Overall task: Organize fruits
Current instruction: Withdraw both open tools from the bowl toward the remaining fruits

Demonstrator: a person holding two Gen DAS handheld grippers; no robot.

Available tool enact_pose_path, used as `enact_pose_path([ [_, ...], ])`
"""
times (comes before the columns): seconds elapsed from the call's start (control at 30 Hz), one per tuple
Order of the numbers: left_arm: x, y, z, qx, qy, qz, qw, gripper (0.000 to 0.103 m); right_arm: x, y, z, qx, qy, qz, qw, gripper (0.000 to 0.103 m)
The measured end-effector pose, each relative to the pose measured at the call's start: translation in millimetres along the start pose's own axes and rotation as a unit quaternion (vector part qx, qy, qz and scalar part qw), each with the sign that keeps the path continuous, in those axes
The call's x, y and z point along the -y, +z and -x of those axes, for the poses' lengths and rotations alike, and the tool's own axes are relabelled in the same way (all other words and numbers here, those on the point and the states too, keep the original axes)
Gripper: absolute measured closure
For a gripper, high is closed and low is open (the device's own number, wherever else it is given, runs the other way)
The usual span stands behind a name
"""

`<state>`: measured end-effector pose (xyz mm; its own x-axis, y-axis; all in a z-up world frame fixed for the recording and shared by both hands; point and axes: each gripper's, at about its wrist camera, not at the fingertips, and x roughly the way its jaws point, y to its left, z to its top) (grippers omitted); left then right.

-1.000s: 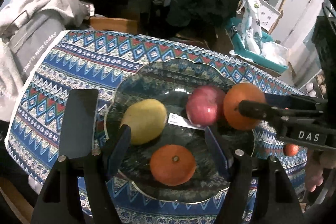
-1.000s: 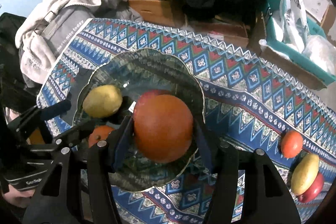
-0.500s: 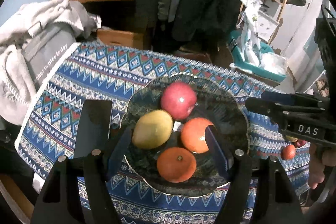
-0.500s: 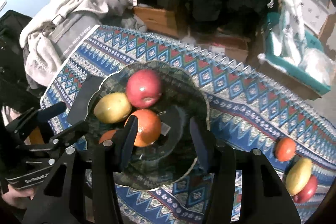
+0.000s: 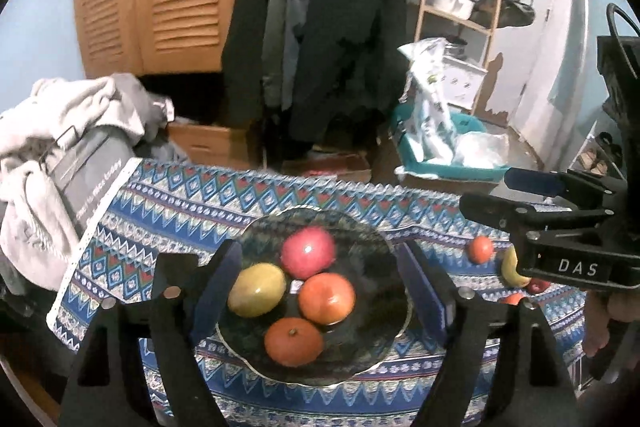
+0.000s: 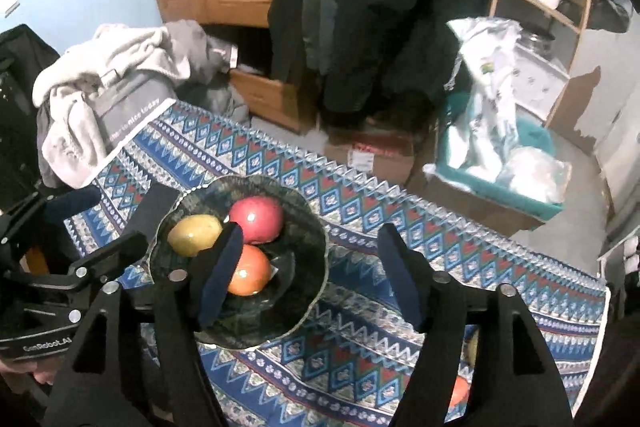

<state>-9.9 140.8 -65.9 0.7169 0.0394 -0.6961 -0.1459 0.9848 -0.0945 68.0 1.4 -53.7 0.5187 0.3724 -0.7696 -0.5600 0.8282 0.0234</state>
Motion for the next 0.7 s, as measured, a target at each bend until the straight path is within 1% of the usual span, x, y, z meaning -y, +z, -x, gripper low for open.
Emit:
enact_pose_path([
  [0.2, 23.1, 9.2, 19.3, 0.025, -0.010, -0.017, 0.9995, 0.016, 18.8, -4.1, 31.8, 0.026, -0.016, -0.011, 0.999, 0.028],
  [0.3, 31.1, 12.5, 26.6, 0.037, -0.016, -0.020, 0.9990, 0.016, 29.6, -8.2, 47.4, 0.038, -0.021, -0.020, 0.999, 0.023],
  [0.4, 41.3, 14.8, 30.9, 0.039, -0.023, -0.028, 0.9986, 0.015, 41.2, -12.9, 61.2, 0.048, -0.028, -0.026, 0.998, 0.023],
  [0.53, 53.9, 15.3, 35.2, 0.039, -0.039, -0.035, 0.9979, 0.015, 56.4, -21.0, 75.9, 0.052, -0.038, -0.037, 0.997, 0.023],
  [0.7, 75.2, 17.7, 40.4, 0.040, -0.047, -0.055, 0.9966, 0.015, 74.9, -32.0, 91.2, 0.058, -0.049, -0.050, 0.996, 0.023],
])
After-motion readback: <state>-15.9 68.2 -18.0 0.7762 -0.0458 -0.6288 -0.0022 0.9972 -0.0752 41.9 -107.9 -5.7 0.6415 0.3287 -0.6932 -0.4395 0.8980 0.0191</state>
